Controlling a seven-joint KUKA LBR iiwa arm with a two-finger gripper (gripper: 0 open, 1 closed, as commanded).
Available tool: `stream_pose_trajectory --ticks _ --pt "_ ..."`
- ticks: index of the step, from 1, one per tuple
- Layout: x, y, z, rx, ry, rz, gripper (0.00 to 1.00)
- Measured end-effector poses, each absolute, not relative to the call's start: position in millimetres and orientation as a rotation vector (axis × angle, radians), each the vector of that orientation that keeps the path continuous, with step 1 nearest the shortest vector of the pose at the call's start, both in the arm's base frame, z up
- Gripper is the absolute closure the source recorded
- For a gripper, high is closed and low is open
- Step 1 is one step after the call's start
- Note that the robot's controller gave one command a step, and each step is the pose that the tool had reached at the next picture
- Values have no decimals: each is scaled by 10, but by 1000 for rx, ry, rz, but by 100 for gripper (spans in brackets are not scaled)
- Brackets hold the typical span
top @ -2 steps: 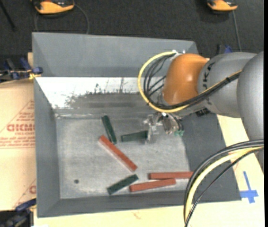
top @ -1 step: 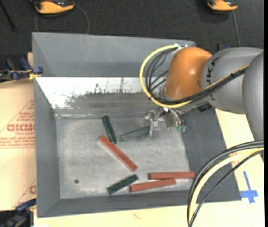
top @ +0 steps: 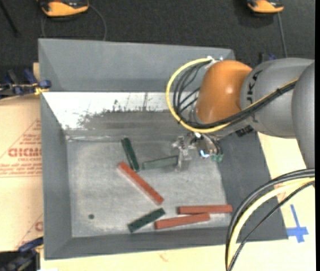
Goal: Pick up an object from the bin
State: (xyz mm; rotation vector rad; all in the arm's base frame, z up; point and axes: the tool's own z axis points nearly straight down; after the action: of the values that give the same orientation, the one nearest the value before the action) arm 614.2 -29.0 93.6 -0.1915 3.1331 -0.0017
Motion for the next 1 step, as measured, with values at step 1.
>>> stream_pose_trajectory --ticks 1 --pt "6145 -290 937 -191 3132 -2 0"
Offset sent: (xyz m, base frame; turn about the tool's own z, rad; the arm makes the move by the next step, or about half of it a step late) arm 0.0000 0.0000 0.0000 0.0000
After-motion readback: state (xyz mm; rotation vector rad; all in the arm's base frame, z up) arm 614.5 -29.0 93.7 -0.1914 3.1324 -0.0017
